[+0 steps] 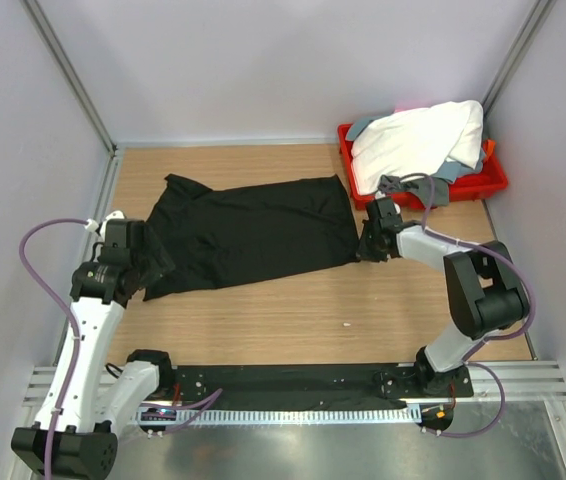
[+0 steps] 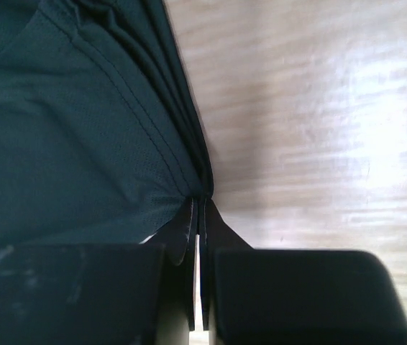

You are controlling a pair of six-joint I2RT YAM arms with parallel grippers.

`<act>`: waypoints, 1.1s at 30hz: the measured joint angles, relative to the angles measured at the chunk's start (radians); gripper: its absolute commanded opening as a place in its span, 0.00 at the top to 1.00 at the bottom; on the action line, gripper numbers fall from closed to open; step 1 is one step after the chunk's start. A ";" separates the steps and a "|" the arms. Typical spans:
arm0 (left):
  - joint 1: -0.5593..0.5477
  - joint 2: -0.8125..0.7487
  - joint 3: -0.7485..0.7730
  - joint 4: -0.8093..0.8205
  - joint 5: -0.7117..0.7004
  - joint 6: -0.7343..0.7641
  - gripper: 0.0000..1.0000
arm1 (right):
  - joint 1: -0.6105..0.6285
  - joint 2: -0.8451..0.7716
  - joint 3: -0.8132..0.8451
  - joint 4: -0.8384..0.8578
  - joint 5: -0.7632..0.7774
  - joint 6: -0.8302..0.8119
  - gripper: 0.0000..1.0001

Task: Fold and stack the t-shirts
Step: Fold the tshirt

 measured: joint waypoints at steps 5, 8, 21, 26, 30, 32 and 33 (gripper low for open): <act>0.000 -0.001 0.000 0.002 0.000 0.000 0.25 | 0.018 -0.098 -0.093 -0.032 -0.035 0.006 0.99; 0.000 0.003 0.000 0.001 -0.007 0.001 0.24 | 0.042 -0.197 -0.160 -0.107 -0.058 0.015 0.99; 0.000 0.418 0.219 0.151 0.009 -0.011 0.29 | 0.201 -0.587 -0.212 -0.379 -0.142 0.184 0.00; 0.000 0.797 0.467 0.249 0.057 -0.038 0.35 | 0.213 -0.559 -0.108 -0.404 -0.114 0.188 0.00; 0.000 1.088 0.724 0.290 0.106 -0.059 0.36 | 0.217 -0.547 -0.082 -0.407 -0.085 0.177 0.00; -0.002 1.198 0.834 0.299 0.119 -0.065 0.37 | 0.217 -0.536 -0.082 -0.411 -0.079 0.169 0.00; -0.003 1.254 0.898 0.289 0.122 -0.069 0.37 | 0.217 -0.528 -0.082 -0.414 -0.076 0.164 0.00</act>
